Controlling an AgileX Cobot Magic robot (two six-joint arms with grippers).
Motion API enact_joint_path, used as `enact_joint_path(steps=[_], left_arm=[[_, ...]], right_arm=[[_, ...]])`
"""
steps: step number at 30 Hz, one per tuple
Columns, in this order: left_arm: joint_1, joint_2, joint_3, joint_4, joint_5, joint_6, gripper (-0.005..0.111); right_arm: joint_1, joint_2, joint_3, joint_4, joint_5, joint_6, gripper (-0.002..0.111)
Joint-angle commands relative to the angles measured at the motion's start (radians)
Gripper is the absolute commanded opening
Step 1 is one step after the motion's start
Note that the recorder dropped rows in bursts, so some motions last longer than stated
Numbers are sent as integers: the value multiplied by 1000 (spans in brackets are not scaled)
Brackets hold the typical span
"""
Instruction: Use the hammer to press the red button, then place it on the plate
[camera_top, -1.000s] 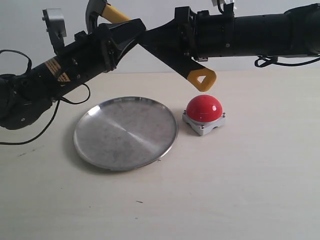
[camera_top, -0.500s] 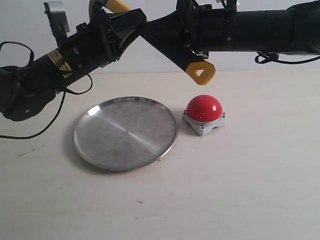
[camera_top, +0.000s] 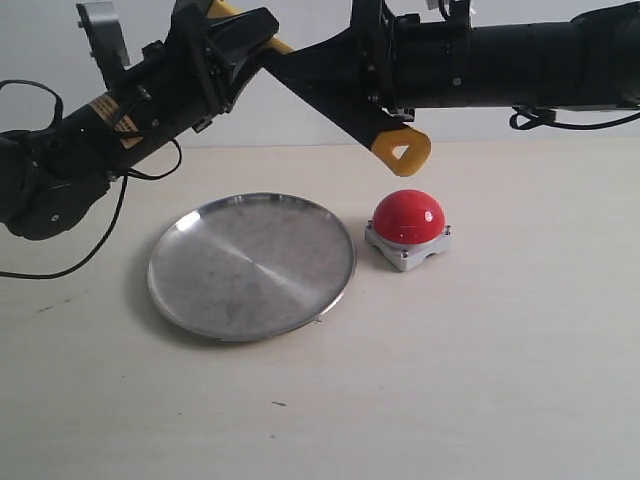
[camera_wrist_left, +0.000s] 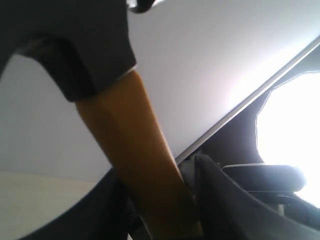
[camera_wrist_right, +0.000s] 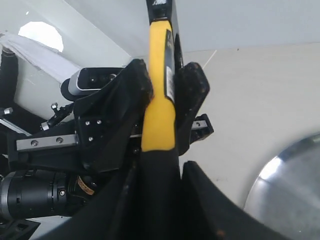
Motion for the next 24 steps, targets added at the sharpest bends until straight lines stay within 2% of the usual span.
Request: enact_joint_path(steps=[1,4,10,16,18,20,24], left_arm=[[-40,-6,-13,-31,-30,22,21],[-73,-6,-13,-30,-30,26,27],[-73,-6,-13,-9,-30,24,47],[-75,-6,-13,12,-30,20,48],[-75,-6,-13,12,-30,20,44],[-75,-6,-13,12,-30,20,36],[-75,-6,-13,14,-30,29,-1]], right_arm=[[0,-13,-7,14,28,-7,0],[0,-13,-7,14,15,-7,0],[0,-13,-7,14,7,-7,0],[0,-13,-7,14,7,-7,0],[0,-13,-7,14,3,-7,0],[0,-13,-7,14,3,-7,0],[0,-13,-7,14,3,-7,0]])
